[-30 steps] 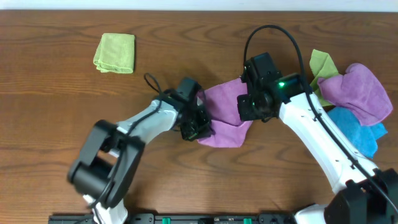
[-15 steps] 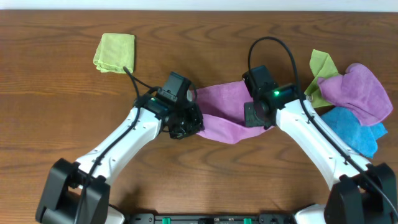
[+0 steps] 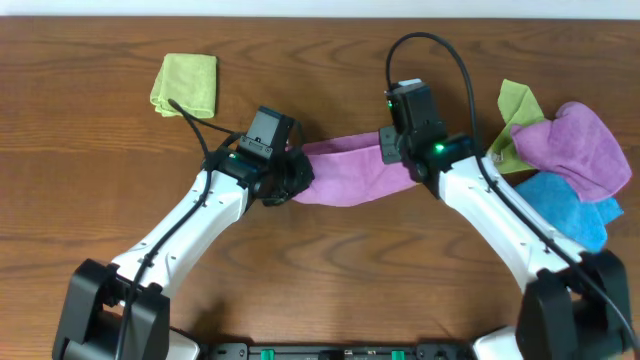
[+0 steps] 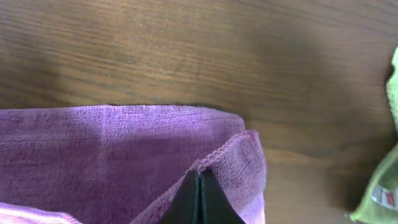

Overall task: Fold the cloth
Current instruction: 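Pull the purple cloth taut between both grippers, right gripper moving right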

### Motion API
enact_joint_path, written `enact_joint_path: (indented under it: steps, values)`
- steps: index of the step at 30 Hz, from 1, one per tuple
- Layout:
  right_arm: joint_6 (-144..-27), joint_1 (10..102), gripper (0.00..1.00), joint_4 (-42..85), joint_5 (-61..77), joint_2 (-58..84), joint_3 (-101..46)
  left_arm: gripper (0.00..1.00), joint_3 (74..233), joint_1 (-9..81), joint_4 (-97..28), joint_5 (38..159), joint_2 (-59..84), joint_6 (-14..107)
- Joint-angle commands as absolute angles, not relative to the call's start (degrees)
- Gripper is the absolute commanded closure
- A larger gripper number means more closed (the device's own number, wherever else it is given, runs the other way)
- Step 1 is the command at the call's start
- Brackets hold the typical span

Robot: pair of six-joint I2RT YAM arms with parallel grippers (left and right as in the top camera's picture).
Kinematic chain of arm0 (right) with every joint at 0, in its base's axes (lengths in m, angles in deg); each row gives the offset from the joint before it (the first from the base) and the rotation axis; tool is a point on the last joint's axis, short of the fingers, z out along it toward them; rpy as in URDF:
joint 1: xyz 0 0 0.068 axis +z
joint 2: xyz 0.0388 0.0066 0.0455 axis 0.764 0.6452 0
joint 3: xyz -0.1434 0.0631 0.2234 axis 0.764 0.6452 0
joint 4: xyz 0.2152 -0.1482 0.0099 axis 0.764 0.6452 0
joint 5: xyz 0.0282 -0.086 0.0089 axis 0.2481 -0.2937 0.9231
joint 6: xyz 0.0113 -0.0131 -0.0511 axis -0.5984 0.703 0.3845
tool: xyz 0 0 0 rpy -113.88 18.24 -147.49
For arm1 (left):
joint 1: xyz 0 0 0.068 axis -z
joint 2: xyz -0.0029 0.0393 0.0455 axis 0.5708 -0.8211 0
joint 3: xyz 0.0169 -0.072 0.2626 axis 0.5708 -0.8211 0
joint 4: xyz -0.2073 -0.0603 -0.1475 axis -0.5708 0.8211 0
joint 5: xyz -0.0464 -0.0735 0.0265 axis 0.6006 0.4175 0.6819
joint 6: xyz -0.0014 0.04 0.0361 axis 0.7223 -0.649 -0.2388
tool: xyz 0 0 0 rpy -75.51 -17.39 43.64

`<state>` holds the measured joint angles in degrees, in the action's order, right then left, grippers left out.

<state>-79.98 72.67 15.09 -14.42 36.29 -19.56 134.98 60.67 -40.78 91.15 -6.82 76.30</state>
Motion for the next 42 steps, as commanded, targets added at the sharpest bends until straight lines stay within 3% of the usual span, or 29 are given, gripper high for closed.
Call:
enact_joint_path:
  steps: [1, 29, 32, 36, 38, 40, 42]
  values:
    - [-77.6, 73.0, 0.99, 13.5, -15.5, 38.8, -19.8, 0.94, 134.5, 60.3, -41.0, 85.6, -6.6, 77.1]
    - [-72.9, 72.5, 0.98, -3.6, -18.8, 52.6, -19.8, 0.94, 134.5, 56.1, -54.4, 77.8, -20.6, 77.0]
    - [-72.8, 72.5, 0.98, -3.9, -20.2, 52.6, -19.8, 0.83, 134.5, 56.1, -54.5, 77.4, -20.6, 77.0]
    - [-72.7, 72.5, 0.55, -2.9, -20.4, 52.6, -19.8, 0.59, 134.5, 56.0, -54.4, 76.8, -20.6, 76.8]
    - [-72.7, 72.6, 0.5, -2.3, -20.4, 52.5, -19.9, 0.51, 134.5, 55.8, -54.4, 76.8, -20.6, 76.6]
    - [-72.7, 72.6, 0.39, -1.1, -20.7, 52.2, -20.1, 0.41, 134.5, 55.5, -54.4, 76.7, -20.5, 76.3]
    - [-72.8, 72.7, 0.32, 0.0, -21.0, 51.4, -20.1, 0.4, 134.5, 54.9, -54.4, 76.8, -20.0, 75.6]
